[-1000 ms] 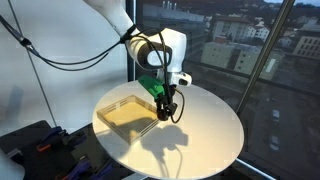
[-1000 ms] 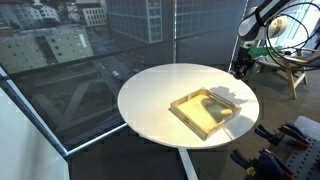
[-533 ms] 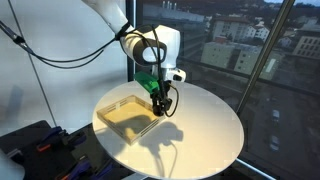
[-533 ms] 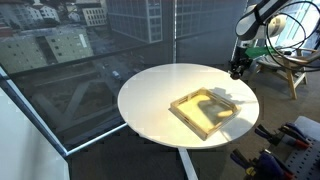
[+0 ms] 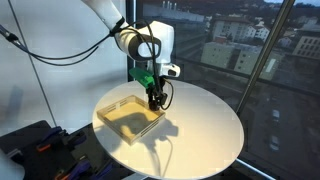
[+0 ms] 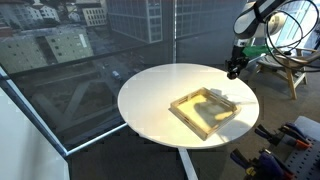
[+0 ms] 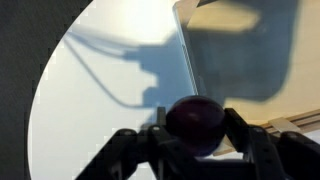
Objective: Put the plum plush toy on the tray
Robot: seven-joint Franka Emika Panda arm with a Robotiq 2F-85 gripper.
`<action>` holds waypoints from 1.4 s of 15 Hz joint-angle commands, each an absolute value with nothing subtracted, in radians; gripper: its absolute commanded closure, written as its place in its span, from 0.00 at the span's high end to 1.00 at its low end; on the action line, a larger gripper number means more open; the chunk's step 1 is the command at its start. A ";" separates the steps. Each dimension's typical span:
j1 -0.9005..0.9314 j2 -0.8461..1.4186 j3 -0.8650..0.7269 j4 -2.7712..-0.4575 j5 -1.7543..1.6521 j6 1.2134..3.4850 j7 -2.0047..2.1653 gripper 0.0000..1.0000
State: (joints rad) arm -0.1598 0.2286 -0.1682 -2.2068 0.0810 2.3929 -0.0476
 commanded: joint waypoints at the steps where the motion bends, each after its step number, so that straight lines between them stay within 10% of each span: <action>1: -0.150 0.181 -0.156 -2.233 0.063 2.371 -0.017 0.34; 21: -0.079 0.110 -0.070 -2.298 0.052 2.376 -0.056 0.34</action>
State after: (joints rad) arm -0.0868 0.1513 -0.0768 -2.2724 0.0740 2.3924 -0.0477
